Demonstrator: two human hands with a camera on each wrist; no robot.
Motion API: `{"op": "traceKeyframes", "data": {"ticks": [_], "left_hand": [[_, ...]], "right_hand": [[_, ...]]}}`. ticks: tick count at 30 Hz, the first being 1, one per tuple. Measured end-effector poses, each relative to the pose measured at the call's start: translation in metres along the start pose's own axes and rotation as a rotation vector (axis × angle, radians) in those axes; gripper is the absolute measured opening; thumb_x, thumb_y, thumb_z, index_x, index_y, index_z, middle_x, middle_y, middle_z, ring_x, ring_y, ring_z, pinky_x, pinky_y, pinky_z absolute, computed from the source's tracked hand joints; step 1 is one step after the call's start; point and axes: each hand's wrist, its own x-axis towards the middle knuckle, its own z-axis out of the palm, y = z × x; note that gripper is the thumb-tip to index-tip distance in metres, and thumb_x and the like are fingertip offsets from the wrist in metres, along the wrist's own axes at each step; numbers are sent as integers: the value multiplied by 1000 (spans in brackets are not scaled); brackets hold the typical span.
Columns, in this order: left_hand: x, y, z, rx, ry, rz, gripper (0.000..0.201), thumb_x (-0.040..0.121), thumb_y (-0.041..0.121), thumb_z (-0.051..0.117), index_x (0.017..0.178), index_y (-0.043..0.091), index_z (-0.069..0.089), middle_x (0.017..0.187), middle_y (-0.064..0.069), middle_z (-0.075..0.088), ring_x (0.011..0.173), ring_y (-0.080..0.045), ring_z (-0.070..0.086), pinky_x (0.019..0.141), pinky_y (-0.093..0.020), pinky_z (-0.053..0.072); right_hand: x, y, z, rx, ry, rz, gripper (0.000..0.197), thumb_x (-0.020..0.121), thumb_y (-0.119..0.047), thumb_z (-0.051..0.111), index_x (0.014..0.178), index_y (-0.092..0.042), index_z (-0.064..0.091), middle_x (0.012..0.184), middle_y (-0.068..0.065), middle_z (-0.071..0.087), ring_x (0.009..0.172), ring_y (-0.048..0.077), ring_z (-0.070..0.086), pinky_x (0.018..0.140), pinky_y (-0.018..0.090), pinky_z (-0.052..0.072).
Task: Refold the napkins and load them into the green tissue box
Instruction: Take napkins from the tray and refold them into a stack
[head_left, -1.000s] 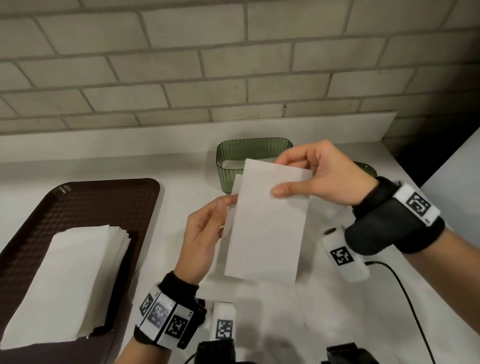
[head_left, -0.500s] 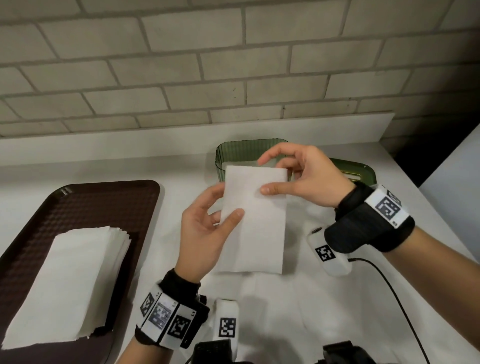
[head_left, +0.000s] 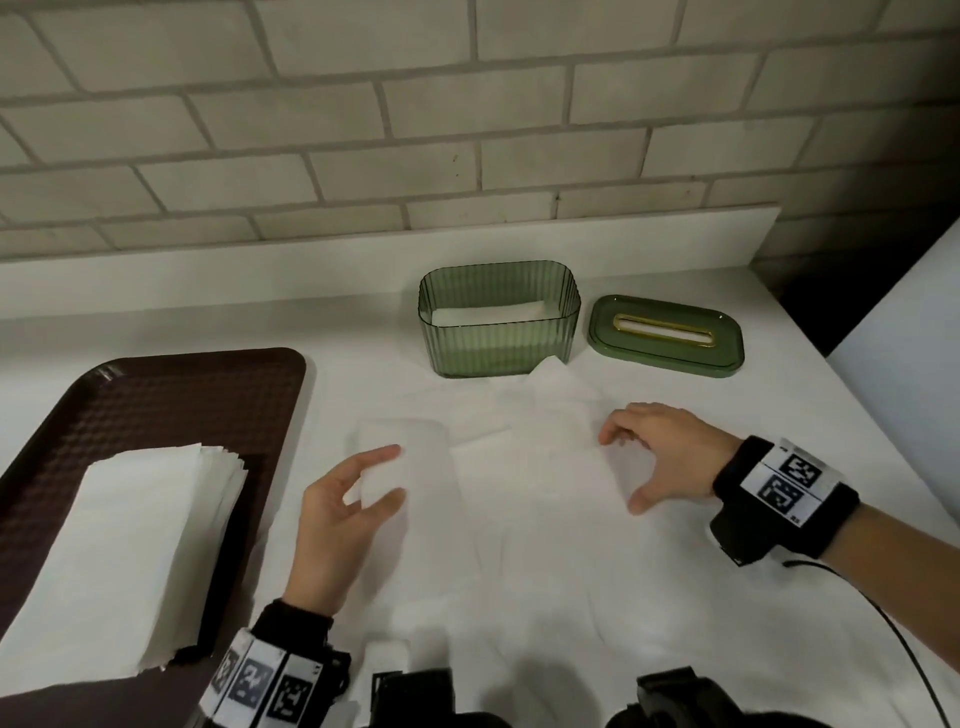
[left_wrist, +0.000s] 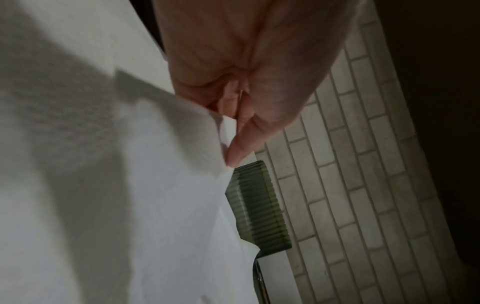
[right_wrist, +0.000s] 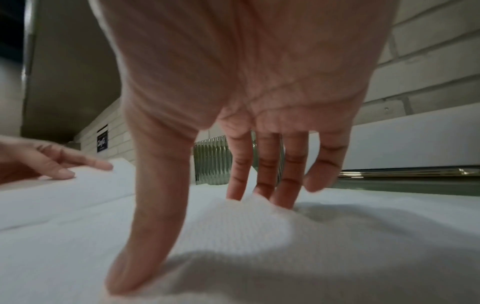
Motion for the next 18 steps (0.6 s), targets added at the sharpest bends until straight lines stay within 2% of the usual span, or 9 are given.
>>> {"op": "traceKeyframes", "data": {"ticks": [2, 4, 6, 8, 10, 14, 17, 18], "left_hand": [[1, 2, 4, 4, -10, 39, 40, 81, -9, 69, 108, 21, 72, 113, 10, 72, 105, -7, 66, 86, -18, 49], [4, 6, 8, 24, -13, 74, 38, 82, -10, 68, 106, 18, 74, 111, 9, 73, 106, -2, 64, 77, -5, 46], [6, 10, 12, 19, -29, 81, 34, 83, -8, 68, 105, 18, 75, 111, 10, 73, 110, 3, 62, 76, -2, 43], [8, 13, 16, -1, -38, 82, 33, 83, -6, 69, 105, 18, 75, 111, 10, 73, 111, 3, 61, 77, 0, 41], [10, 14, 21, -18, -41, 82, 33, 83, -6, 69, 105, 17, 75, 111, 10, 73, 110, 3, 61, 77, 0, 41], [13, 25, 32, -45, -79, 136, 30, 86, -4, 68, 107, 17, 75, 111, 9, 73, 111, -3, 62, 80, -7, 46], [15, 45, 42, -33, -124, 173, 19, 94, 15, 61, 106, 16, 75, 110, 5, 73, 110, 1, 61, 83, -4, 43], [16, 53, 46, -19, -152, 176, 23, 96, 25, 56, 106, 16, 75, 111, 4, 73, 110, 5, 60, 86, -5, 42]], "right_hand": [[0, -2, -3, -25, 1, 36, 59, 62, -39, 83, 111, -38, 50, 95, -16, 49, 91, 9, 47, 85, 28, 35], [1, 0, -8, 32, 42, 48, 40, 64, -32, 82, 96, -36, 59, 85, -15, 56, 83, 11, 53, 77, 25, 36], [0, 4, -16, 126, 99, 28, 23, 65, -23, 82, 79, -33, 66, 77, -9, 64, 75, 13, 59, 68, 23, 44], [-3, 5, -28, 190, 132, -13, 19, 67, -15, 82, 69, -30, 71, 73, -6, 69, 71, 11, 62, 66, 22, 50], [-9, 2, -42, 244, 164, -63, 19, 67, -11, 85, 66, -27, 74, 69, -6, 71, 66, 9, 63, 65, 22, 52], [-24, -7, -71, 334, 251, -174, 15, 69, -12, 85, 71, -23, 76, 72, -6, 73, 70, 15, 67, 72, 29, 53], [-35, -23, -92, 429, 301, -275, 11, 71, -10, 83, 75, -17, 74, 72, -1, 73, 68, 17, 66, 72, 29, 53], [-37, -30, -98, 471, 318, -311, 11, 72, -9, 83, 76, -15, 74, 72, -1, 73, 66, 15, 65, 71, 26, 52]]}}
